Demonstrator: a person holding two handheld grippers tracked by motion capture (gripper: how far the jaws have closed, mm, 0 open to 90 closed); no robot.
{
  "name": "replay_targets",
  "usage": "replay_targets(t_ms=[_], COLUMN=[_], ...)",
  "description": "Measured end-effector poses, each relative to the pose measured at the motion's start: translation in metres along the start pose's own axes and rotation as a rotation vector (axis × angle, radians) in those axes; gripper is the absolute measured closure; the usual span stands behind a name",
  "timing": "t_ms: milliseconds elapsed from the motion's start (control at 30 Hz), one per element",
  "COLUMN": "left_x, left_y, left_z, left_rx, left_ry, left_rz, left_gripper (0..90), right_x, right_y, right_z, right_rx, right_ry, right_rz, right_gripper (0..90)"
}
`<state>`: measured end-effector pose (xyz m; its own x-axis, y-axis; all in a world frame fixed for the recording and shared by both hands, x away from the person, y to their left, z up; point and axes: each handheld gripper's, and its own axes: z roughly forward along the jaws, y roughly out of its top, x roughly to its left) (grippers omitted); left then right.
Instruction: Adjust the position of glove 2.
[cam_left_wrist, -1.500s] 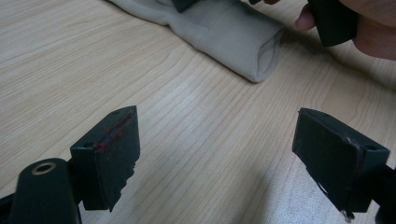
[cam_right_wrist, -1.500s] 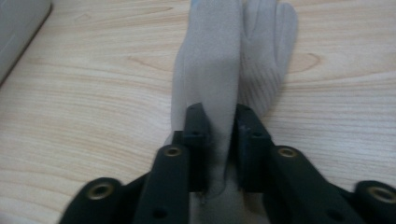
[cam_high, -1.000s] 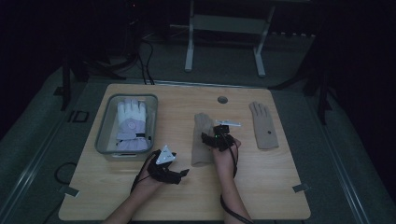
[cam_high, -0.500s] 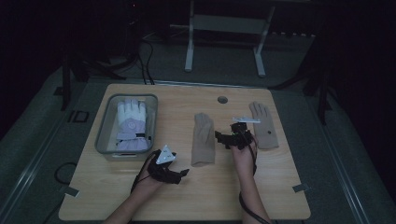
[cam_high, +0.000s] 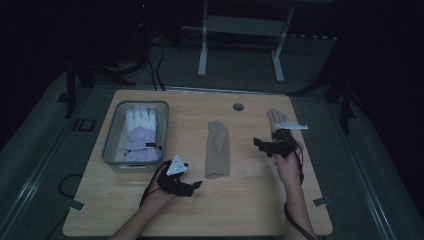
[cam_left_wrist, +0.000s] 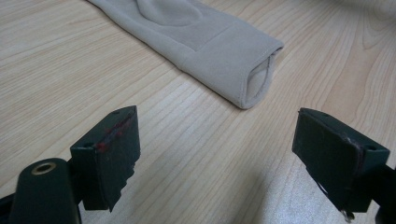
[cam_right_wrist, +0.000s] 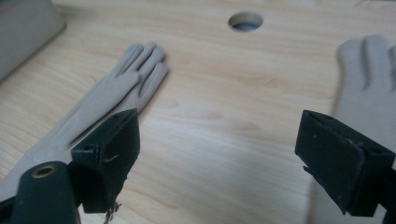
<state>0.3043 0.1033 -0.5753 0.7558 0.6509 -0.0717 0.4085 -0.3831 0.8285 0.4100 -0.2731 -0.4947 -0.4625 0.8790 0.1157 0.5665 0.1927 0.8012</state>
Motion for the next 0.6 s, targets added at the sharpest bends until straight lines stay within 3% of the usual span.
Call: replay_targets(t_ms=[133, 200, 333, 467, 533, 567, 600], left_x=[-0.001, -0.001, 0.000, -0.001, -0.001, 0.000, 0.000], left_y=[0.000, 0.000, 0.000, 0.000, 0.000, 0.000, 0.000], left_z=[0.001, 0.000, 0.000, 0.001, 0.001, 0.001, 0.001], left_rx=[0.004, 0.002, 0.000, 0.003, 0.005, 0.007, 0.007], left_ry=[0.004, 0.002, 0.002, 0.002, 0.000, 0.000, -0.001], left_rz=[0.007, 0.002, -0.008, -0.001, -0.002, -0.003, -0.007], left_gripper=[15.5, 15.5, 15.5, 15.5, 15.5, 15.5, 15.5], right_x=[-0.023, -0.029, -0.043, -0.056, -0.059, -0.065, -0.068], right_y=[0.001, 0.002, 0.005, 0.010, 0.011, 0.014, 0.015], right_z=[-0.012, -0.015, -0.016, -0.013, -0.013, -0.012, -0.010], right_rx=[-0.013, -0.016, -0.006, 0.018, 0.016, 0.006, 0.007], right_ry=[-0.022, -0.056, -0.076, -0.124, -0.135, -0.156, -0.188], right_rz=[0.024, 0.032, 0.056, 0.056, 0.066, 0.065, 0.071], right_gripper=[13.2, 10.6, 11.3, 22.7, 23.7, 31.9, 32.3])
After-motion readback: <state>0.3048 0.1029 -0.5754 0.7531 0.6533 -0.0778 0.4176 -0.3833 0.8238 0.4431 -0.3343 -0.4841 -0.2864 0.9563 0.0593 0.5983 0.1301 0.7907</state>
